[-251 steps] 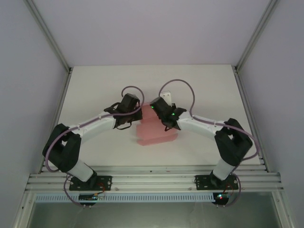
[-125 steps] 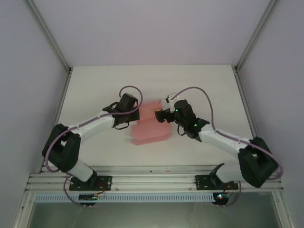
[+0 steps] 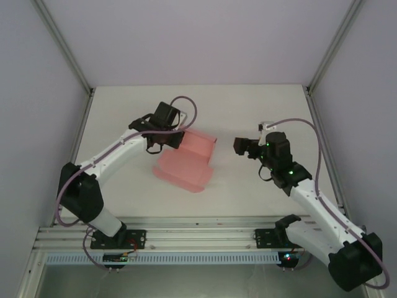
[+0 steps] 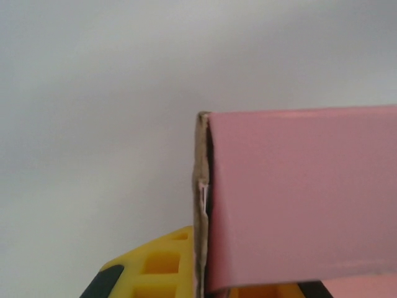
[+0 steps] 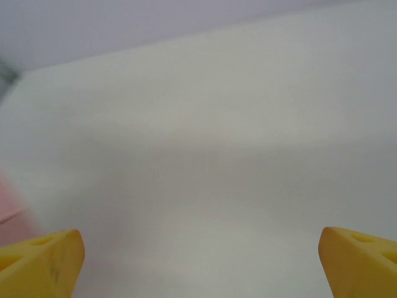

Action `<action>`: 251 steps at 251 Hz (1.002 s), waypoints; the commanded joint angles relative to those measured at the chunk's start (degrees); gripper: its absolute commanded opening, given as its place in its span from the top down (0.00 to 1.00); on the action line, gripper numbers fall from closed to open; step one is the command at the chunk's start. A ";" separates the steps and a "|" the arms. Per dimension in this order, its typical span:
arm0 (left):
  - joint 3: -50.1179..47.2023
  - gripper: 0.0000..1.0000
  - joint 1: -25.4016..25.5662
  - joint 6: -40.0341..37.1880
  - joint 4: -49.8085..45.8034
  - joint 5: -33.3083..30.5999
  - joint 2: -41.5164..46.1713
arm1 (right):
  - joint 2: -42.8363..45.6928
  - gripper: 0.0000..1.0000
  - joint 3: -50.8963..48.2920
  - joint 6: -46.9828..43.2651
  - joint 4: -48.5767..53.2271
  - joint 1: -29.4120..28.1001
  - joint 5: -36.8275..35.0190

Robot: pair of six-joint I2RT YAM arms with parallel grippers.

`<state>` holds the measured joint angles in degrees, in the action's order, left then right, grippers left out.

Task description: Assemble paper box

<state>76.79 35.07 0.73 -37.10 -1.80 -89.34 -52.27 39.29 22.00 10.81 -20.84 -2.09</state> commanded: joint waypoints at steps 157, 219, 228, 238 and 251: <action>31.20 1.00 10.43 -39.77 -30.41 -16.99 -34.46 | 2.50 0.01 -1.74 2.44 19.66 13.70 6.68; 34.98 0.70 11.17 -39.05 -30.76 -17.51 -38.19 | 3.90 0.01 -3.12 2.30 19.82 15.12 7.30; 35.19 0.61 11.33 -39.10 -30.42 -17.45 -37.94 | 4.02 0.01 -3.25 2.26 19.70 15.37 7.74; 35.57 0.59 11.36 -39.05 -30.40 -17.05 -37.52 | 4.11 0.01 -3.21 2.21 19.68 15.48 8.19; 36.10 0.50 11.42 -39.10 -30.29 -16.15 -36.85 | 4.22 0.01 -3.40 2.17 19.46 15.57 8.85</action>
<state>110.10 45.93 -37.54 -65.58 -18.06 -127.26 -48.93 36.56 25.02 29.04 -5.74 4.78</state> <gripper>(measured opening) 0.431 0.987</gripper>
